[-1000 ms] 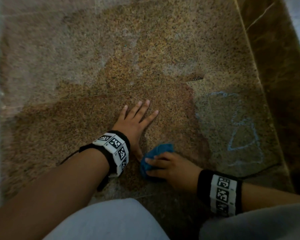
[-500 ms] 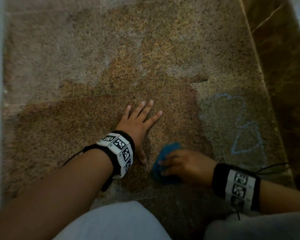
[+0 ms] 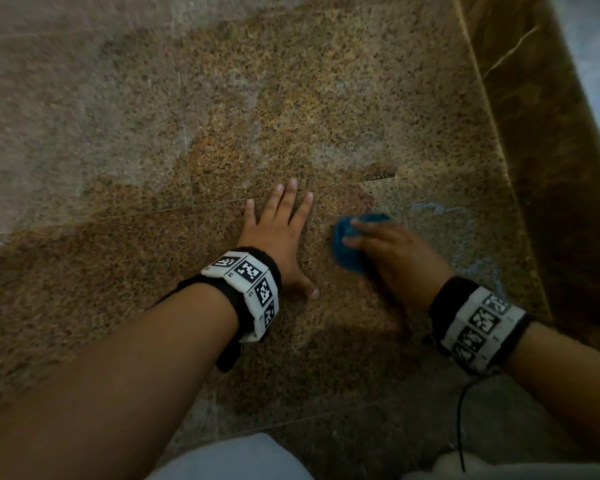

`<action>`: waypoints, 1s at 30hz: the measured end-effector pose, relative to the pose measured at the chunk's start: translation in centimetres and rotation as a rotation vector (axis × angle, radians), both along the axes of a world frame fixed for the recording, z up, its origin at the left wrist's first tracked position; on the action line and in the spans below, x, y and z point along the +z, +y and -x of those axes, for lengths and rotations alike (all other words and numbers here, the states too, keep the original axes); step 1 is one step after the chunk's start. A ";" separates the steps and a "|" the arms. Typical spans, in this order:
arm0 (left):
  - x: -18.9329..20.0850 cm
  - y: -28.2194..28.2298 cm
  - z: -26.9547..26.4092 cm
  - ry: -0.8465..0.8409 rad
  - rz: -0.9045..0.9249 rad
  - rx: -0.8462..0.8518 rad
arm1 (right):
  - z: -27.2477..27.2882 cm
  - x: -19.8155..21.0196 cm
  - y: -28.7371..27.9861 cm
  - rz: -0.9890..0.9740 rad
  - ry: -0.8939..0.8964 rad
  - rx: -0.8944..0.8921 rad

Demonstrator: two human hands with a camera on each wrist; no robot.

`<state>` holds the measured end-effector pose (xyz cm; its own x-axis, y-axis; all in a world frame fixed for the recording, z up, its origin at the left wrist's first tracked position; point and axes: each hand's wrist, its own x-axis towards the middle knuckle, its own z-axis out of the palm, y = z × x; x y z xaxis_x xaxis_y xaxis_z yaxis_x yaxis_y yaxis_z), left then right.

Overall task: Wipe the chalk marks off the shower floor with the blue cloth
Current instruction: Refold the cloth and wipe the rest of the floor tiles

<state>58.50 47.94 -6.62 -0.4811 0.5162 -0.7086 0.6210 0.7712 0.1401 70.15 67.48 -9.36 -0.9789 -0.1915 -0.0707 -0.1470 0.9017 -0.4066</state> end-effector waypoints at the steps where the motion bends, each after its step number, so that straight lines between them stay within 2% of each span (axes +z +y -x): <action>1: 0.0 0.0 -0.1 -0.001 0.003 0.009 | 0.9 0.1 0.2 -0.004 0.010 -0.088; 4: 0.0 0.0 -0.1 0.008 -0.001 0.029 | 1.8 0.3 -1.8 -0.053 -0.023 -0.209; 6: -0.1 0.0 -0.2 0.011 -0.008 0.035 | 1.1 0.2 -3.2 -0.032 -0.116 -0.146; 9: 0.0 -0.1 -0.3 0.012 -0.017 0.044 | 2.4 0.7 -1.5 0.003 -0.158 -0.006; 11: 0.0 -0.1 -0.3 0.009 -0.016 0.048 | 4.3 0.9 0.5 -0.030 -0.118 -0.086; 13: 0.1 0.0 -0.2 0.012 -0.009 0.048 | 5.4 1.6 0.8 -0.171 -0.191 -0.163; 14: 0.2 0.0 -0.2 0.014 -0.005 0.050 | 5.4 1.8 0.3 -0.229 -0.246 -0.166; 16: 0.3 0.0 -0.3 0.022 0.000 0.055 | 4.5 1.9 -0.8 -0.188 -0.316 -0.127; 19: 0.3 0.0 -0.4 0.023 0.002 0.055 | 3.3 2.7 -1.0 0.034 -0.245 -0.115; 21: 0.3 0.1 -0.3 0.015 0.001 0.057 | 3.0 2.4 -0.6 0.042 -0.173 -0.087; 25: 0.4 0.0 -0.3 0.011 0.002 0.060 | 3.9 0.6 0.6 -0.073 -0.179 0.037; 27: 0.4 -0.1 -0.3 0.007 -0.001 0.062 | 5.7 0.1 2.0 -0.114 -0.127 -0.055; 30: 0.3 -0.2 -0.2 0.003 -0.009 0.065 | 7.0 0.7 2.6 -0.080 -0.180 -0.264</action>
<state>58.71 47.78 -6.34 -0.5155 0.4906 -0.7025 0.5704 0.8083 0.1460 63.14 70.05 -8.63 -0.9645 0.0805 -0.2514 0.1639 0.9293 -0.3310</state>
